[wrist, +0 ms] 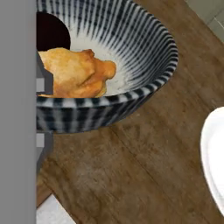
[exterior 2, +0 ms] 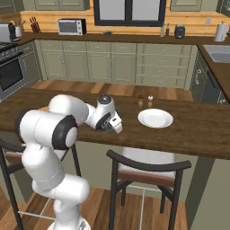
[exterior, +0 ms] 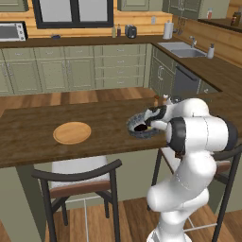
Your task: Pick the chicken drumstick and avocado from their plates and place them in the bowl. Then put the bowl in the fridge.
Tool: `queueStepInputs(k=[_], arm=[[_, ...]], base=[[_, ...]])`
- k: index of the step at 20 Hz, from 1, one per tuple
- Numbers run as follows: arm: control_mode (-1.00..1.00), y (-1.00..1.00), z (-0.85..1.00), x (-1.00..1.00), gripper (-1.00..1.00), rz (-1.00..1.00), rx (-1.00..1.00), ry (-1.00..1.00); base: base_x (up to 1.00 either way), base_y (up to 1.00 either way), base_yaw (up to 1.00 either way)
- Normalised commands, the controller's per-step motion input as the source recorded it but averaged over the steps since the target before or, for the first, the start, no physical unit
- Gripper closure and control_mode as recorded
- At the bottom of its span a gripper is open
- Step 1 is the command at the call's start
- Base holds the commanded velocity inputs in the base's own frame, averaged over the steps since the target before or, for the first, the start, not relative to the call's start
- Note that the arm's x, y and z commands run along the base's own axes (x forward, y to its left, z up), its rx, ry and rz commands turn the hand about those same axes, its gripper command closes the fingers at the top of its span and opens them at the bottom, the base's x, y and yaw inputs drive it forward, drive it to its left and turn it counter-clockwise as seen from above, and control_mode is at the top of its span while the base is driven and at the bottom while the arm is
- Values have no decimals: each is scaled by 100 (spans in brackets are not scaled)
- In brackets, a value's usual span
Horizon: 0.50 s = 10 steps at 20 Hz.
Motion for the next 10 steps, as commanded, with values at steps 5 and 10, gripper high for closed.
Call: queueStepInputs(k=[5, 10], arm=[[-100, 15, 100, -100, 100, 0, 2, -13], [-100, 19, 100, -100, 100, -8, 13, -7]], base=[[0, 0, 0], [0, 0, 0]])
